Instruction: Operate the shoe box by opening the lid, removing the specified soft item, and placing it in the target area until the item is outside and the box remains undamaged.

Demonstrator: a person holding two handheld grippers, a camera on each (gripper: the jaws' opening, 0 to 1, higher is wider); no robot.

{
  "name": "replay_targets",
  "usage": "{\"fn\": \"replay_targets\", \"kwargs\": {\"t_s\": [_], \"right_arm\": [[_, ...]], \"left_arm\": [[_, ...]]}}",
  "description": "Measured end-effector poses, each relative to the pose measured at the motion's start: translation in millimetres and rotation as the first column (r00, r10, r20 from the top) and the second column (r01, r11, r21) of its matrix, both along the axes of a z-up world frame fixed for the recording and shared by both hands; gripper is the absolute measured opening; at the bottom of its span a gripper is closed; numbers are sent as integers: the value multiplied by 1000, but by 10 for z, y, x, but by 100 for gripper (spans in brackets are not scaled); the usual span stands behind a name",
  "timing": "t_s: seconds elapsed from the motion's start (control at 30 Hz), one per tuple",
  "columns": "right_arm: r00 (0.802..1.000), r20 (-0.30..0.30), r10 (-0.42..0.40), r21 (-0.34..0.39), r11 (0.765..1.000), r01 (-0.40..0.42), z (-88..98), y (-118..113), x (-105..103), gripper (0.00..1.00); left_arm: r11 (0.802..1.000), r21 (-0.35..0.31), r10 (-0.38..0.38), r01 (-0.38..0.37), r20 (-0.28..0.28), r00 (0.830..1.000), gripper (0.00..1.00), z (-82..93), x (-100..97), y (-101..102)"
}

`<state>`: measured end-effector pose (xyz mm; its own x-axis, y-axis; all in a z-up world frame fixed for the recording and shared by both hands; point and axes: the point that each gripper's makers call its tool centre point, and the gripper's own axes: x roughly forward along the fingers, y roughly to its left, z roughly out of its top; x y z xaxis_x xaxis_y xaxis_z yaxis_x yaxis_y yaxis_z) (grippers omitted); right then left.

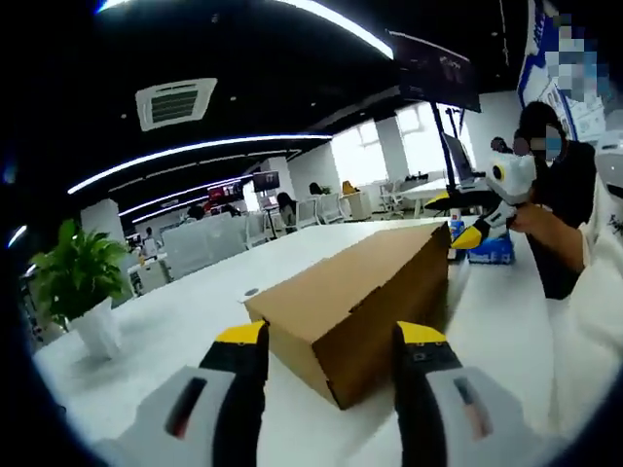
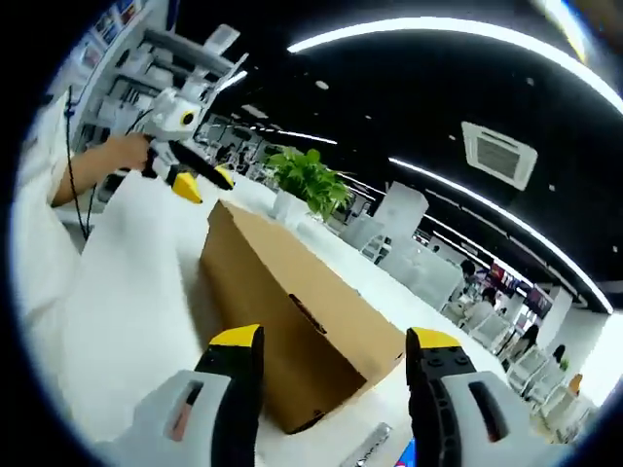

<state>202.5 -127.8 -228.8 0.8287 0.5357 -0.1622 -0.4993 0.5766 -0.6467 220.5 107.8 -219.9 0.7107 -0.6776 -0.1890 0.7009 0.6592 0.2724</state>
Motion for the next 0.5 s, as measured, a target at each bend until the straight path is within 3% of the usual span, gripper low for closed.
{"fn": "replay_targets", "kwargs": {"t_s": [0.1, 0.17, 0.23, 0.37, 0.43, 0.5], "right_arm": [[998, -13, 55, 64, 996, -54, 19, 78, -65, 50], [998, 25, 57, 6, 998, -57, 29, 58, -56, 50], [997, 76, 22, -75, 997, -16, 23, -2, -25, 47], [997, 66, 48, -87, 995, -42, -23, 23, -51, 47], [995, 75, 66, -108, 992, -58, -41, 46, -65, 48], [994, 74, 79, -121, 990, -70, -61, 64, -76, 48]], "left_arm": [[998, 48, 37, -40, 53, 998, 53, 35, 34, 26], [990, 144, -16, 2, 98, 995, 55, 8, -3, -35], [980, 200, -15, -8, 114, 993, 55, -30, -1, -37], [967, 254, -3, -19, 84, 996, 52, -107, -21, -35], [959, 282, -10, -29, 135, 991, 52, -71, -31, -37], [937, 329, 24, -119, 278, 960, 45, 42, -11, 51]]}}
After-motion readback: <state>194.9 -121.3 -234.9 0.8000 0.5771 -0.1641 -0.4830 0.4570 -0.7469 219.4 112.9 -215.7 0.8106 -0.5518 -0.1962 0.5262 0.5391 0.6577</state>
